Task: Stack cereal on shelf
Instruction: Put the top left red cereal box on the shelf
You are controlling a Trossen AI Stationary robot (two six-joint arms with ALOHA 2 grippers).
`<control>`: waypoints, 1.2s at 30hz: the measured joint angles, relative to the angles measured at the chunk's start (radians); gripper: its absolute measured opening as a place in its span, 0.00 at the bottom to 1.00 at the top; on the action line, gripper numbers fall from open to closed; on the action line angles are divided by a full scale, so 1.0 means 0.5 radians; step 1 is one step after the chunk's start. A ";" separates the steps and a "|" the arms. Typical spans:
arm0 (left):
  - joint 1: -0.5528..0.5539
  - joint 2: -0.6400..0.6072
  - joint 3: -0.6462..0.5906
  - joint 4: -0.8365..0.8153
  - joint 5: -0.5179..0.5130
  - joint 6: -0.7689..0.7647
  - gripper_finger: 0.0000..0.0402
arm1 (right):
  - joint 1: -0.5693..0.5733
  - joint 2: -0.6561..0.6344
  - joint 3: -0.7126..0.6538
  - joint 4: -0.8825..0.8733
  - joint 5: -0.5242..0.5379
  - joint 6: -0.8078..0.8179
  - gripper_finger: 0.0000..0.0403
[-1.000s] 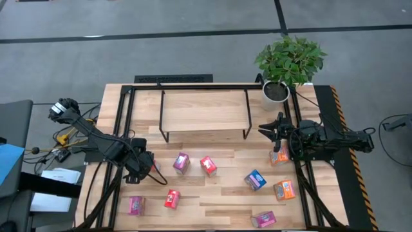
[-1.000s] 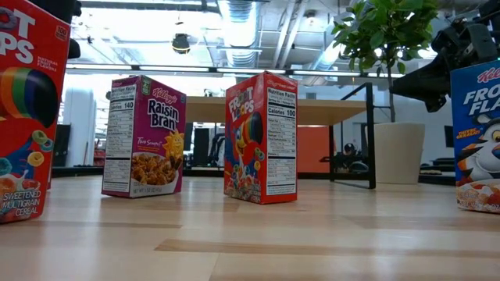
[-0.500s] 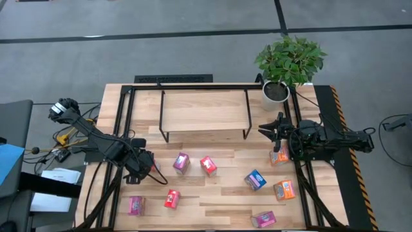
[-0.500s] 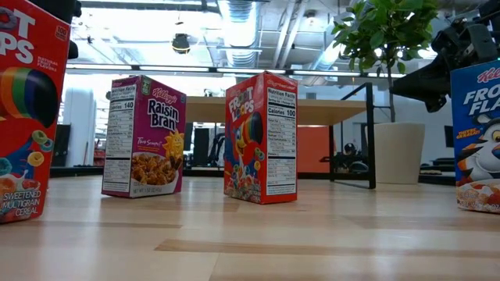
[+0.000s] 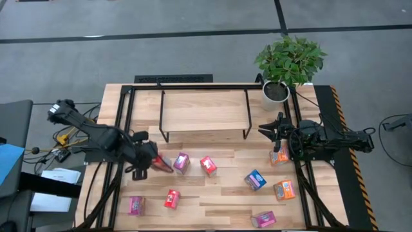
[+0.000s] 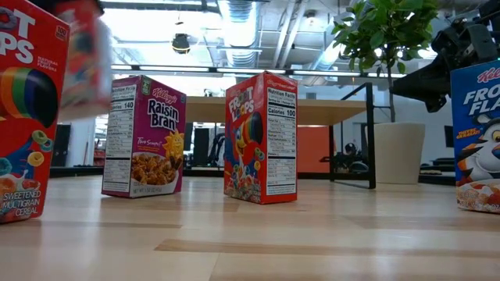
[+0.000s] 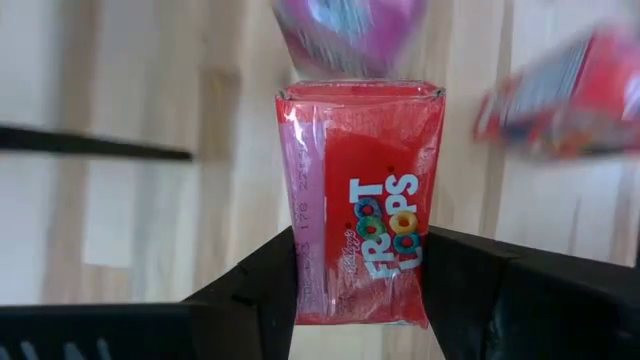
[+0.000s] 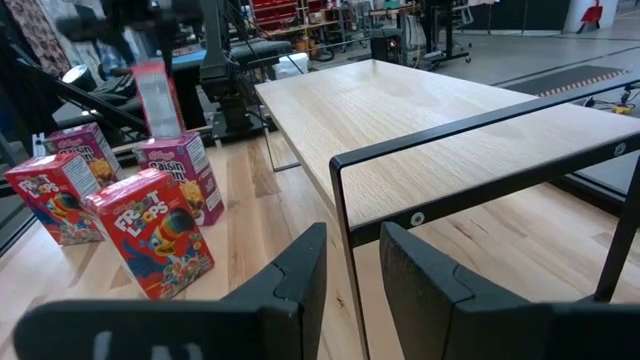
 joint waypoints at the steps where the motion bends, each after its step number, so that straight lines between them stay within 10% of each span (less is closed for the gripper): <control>1: 0.031 0.000 0.056 -0.016 -0.032 0.009 0.40 | 0.000 -0.001 0.000 0.000 0.000 0.000 0.30; 18: 0.564 0.000 0.649 0.342 -0.403 0.776 0.40 | 0.000 0.000 -0.001 0.002 0.004 0.000 0.31; 27: 1.047 0.179 0.799 0.630 -0.204 1.372 0.40 | 0.000 0.000 -0.001 0.005 0.004 0.001 0.31; 36: 1.403 0.818 1.562 0.462 0.094 1.837 0.40 | 0.000 0.000 -0.002 0.011 0.002 0.003 0.30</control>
